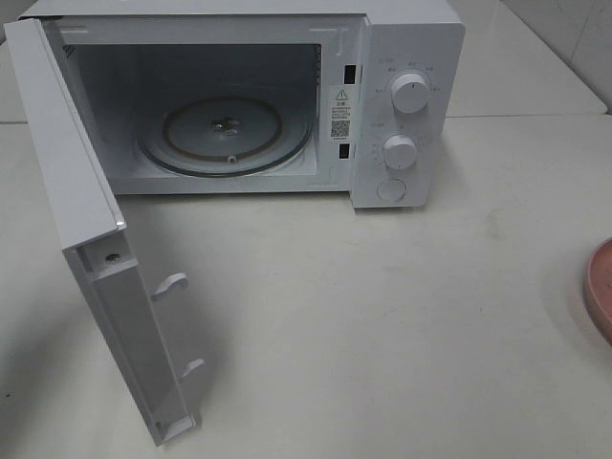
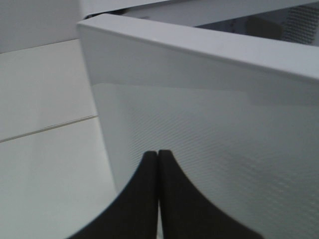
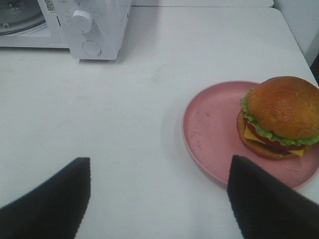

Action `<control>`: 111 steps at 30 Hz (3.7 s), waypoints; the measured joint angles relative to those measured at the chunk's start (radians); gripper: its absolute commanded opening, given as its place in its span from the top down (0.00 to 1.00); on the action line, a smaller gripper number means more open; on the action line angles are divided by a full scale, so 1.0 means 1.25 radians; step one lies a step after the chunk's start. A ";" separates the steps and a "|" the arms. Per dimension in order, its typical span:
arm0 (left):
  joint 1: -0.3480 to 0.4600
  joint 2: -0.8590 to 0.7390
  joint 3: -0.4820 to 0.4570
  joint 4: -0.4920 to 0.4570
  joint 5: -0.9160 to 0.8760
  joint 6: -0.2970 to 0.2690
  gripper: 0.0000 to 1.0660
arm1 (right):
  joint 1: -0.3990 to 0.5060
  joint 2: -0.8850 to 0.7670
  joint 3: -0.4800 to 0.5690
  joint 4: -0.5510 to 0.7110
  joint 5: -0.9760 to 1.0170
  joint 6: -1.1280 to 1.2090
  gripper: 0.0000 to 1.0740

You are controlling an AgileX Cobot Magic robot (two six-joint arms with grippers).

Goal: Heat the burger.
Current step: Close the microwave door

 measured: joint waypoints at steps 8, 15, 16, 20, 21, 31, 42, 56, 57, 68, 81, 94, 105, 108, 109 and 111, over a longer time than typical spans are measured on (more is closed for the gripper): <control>-0.003 0.146 -0.002 0.131 -0.184 -0.049 1.00 | 0.000 0.000 0.000 0.000 0.000 0.000 0.32; -0.065 0.215 -0.006 0.073 -0.235 -0.037 1.00 | 0.000 0.000 0.000 0.000 0.000 0.000 0.32; -0.078 0.219 -0.008 0.057 -0.236 -0.030 1.00 | 0.000 0.000 0.000 0.000 0.000 0.000 0.32; -0.129 0.229 -0.014 0.001 -0.245 -0.009 1.00 | 0.000 0.000 0.000 0.000 0.000 0.000 0.32; -0.158 0.236 -0.018 -0.040 -0.247 0.003 1.00 | 0.000 0.000 0.000 0.000 0.000 0.000 0.32; -0.278 0.293 -0.081 -0.202 -0.248 0.030 1.00 | 0.000 0.000 0.000 0.000 0.000 0.000 0.32; -0.366 0.371 -0.180 -0.311 -0.229 0.046 1.00 | 0.000 0.000 0.000 0.000 0.000 0.000 0.32; -0.422 0.422 -0.334 -0.442 -0.138 0.125 1.00 | 0.000 0.000 0.000 0.000 0.000 0.000 0.32; -0.423 0.426 -0.346 -0.452 -0.133 0.129 1.00 | 0.000 0.000 0.000 0.000 0.000 0.000 0.32; -0.424 0.486 -0.461 -0.488 -0.069 0.140 1.00 | 0.000 0.000 0.000 0.000 0.000 0.000 0.32; -0.442 0.548 -0.575 -0.521 0.026 0.204 1.00 | 0.000 0.000 0.000 0.000 0.000 0.000 0.32; -0.450 0.568 -0.633 -0.530 0.118 0.227 1.00 | 0.000 0.000 0.000 0.001 0.000 0.000 0.32; -0.511 0.511 -0.642 -0.564 0.362 0.227 0.99 | 0.000 0.000 0.000 0.001 0.000 0.000 0.32; -0.521 0.497 -0.642 -0.564 0.450 0.227 0.71 | 0.000 0.000 0.000 0.001 0.000 0.000 0.32; -0.521 0.491 -0.642 -0.564 0.534 0.227 0.56 | 0.000 0.000 0.000 0.001 0.000 0.000 0.32; -0.521 0.490 -0.642 -0.564 0.577 0.227 0.25 | 0.000 0.000 0.000 0.001 0.000 0.000 0.32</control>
